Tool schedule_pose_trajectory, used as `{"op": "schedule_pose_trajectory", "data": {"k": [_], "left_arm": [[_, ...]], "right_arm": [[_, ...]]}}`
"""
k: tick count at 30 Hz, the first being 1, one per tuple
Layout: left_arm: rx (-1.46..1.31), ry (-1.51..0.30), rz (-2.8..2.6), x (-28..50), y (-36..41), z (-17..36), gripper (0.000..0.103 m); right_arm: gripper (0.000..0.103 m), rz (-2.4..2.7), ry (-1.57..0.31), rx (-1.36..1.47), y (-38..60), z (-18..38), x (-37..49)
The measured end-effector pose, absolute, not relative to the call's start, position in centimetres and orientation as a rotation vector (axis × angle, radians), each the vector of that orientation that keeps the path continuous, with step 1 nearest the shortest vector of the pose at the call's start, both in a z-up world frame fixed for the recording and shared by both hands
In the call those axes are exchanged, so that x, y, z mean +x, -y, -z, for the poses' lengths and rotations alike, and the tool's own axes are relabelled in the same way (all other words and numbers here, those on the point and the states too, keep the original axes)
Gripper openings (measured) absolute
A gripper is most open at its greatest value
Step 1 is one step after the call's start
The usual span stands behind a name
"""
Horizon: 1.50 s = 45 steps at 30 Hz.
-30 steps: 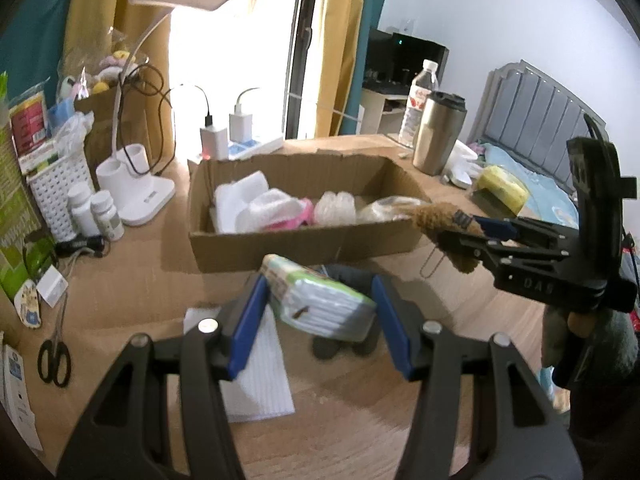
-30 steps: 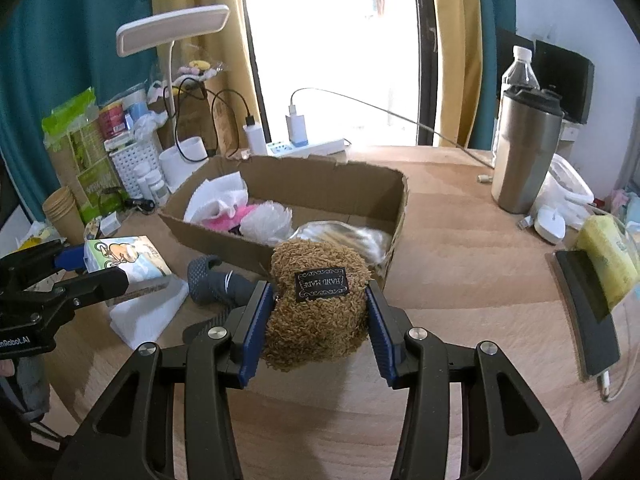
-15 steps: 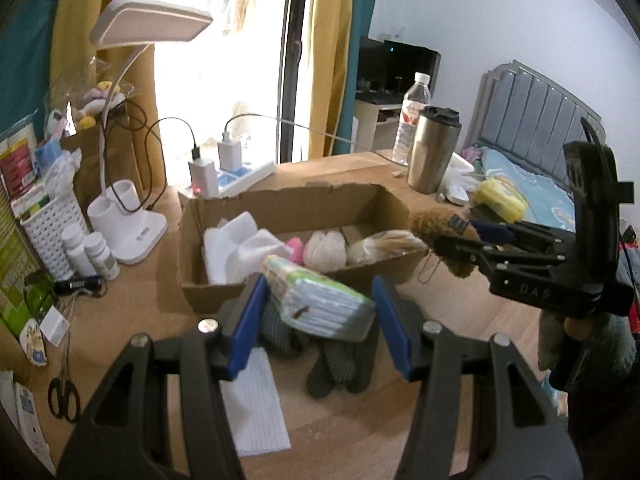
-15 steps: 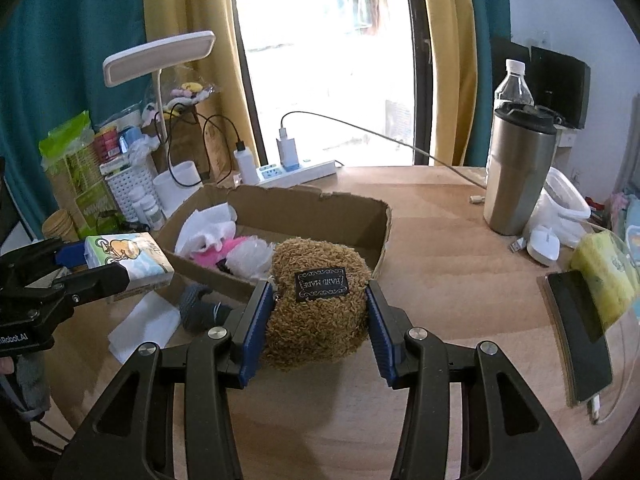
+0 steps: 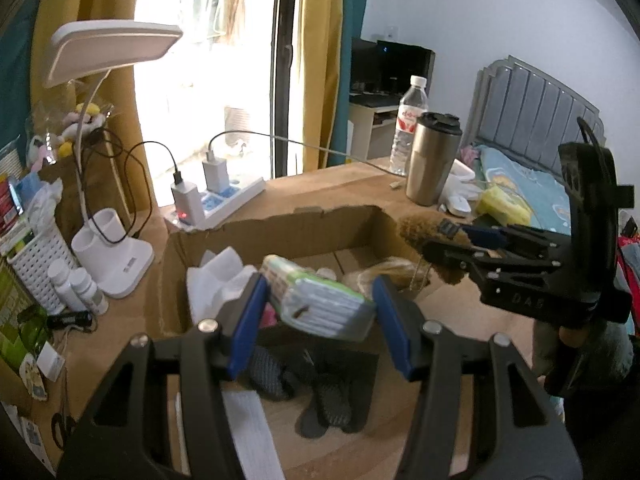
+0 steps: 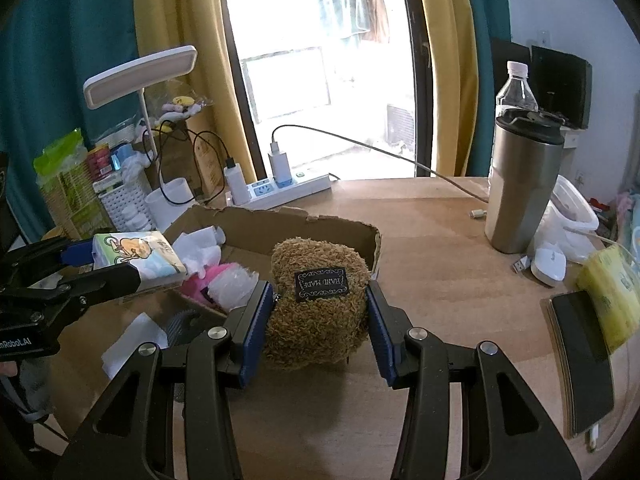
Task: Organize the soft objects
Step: 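Carry the tissue pack with the left gripper while the right gripper carries the loofah into the box, then open the left gripper over the box while the right gripper releases the loofah inside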
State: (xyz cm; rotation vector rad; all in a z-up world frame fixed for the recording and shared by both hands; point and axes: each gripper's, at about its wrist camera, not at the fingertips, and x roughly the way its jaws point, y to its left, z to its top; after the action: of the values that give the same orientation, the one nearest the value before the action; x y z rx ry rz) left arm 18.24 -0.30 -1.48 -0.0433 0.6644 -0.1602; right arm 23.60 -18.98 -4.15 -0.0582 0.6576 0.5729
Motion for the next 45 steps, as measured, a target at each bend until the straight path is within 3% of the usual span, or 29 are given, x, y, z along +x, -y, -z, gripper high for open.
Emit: {"op": "schedule_pose_trajectory", "data": {"k": [41, 45], "left_arm": [[-0.098, -0.733, 0.216, 28.5, 1.5, 5.1, 0.056], [-0.119, -0.788, 0.249, 29.8, 1.7, 6.3, 0.057]], "right_arm": [[0.050, -0.620, -0.681, -0.036, 17.0, 5.8, 30.6], [0.058, -0.611, -0.700, -0.030, 17.0, 6.4, 31.3]]}}
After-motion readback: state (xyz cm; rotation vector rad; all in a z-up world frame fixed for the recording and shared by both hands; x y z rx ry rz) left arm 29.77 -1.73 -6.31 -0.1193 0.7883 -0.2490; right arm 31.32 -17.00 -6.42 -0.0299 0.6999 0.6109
